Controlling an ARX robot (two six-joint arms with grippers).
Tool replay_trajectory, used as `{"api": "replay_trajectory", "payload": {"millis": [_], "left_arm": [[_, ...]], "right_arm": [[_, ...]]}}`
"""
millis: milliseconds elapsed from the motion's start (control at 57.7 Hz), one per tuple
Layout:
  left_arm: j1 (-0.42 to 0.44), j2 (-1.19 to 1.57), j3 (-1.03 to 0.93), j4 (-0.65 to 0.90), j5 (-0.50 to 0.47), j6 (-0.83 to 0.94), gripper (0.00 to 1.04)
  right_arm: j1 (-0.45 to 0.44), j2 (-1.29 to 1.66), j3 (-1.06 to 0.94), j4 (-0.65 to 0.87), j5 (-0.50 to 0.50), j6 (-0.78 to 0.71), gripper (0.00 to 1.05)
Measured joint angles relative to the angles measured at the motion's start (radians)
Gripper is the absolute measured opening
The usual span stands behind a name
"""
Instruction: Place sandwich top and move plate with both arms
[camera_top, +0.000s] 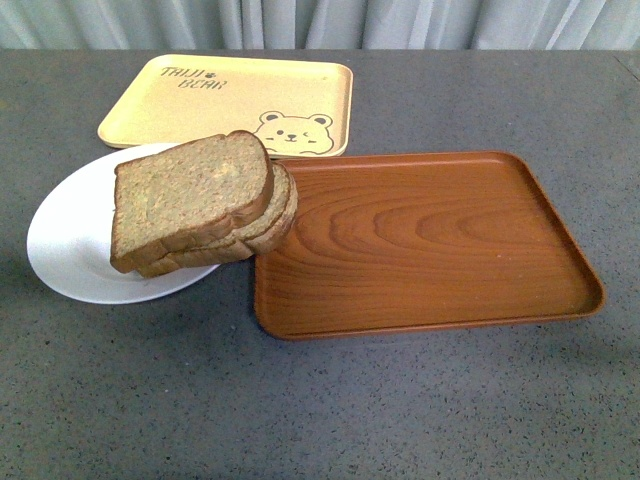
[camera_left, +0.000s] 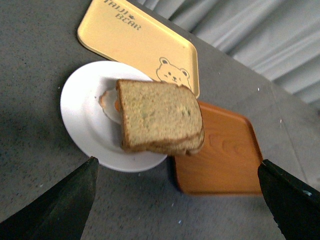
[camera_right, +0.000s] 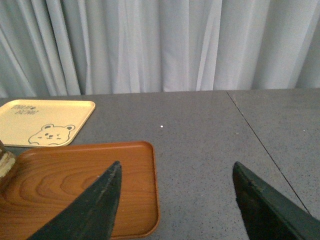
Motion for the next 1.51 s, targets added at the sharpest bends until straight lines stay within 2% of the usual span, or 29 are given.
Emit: {"api": "replay_trajectory", "payload": {"millis": [87,191,364,624,953,1282,1386,1507], "left_arm": [[0.009,0.242,0.044,0.16,0.002,-0.058,0.96],[0.016,0.455,0.074,0.276,0.002,-0.086,0.96],[0.067,0.731,0.105,0.425,-0.005,-0.155,0.96],[0.102,0.887,0.118,0.494,-0.011,-0.167,0.96],[0.023,1.102,0.168,0.655,-0.055,-0.282,0.96],[-0.035,1.15,0.208,0.69,-0.072,-0.365,0.96],[-0.042,1.163,0.212,0.696,-0.071,-0.388,0.81],[-0.047,1.18,0.208,0.707,-0.063,-0.423,0.56]], "right_arm": [[0.0,0.0,0.0,0.0,0.0,0.0,0.81],[0.0,0.0,0.0,0.0,0.0,0.0,0.97],[0.0,0.0,0.0,0.0,0.0,0.0,0.96],[0.0,0.0,0.0,0.0,0.0,0.0,0.96],[0.0,0.0,0.0,0.0,0.0,0.0,0.96],[0.0,0.0,0.0,0.0,0.0,0.0,0.96],[0.0,0.0,0.0,0.0,0.0,0.0,0.96],[0.0,0.0,0.0,0.0,0.0,0.0,0.96]]}}
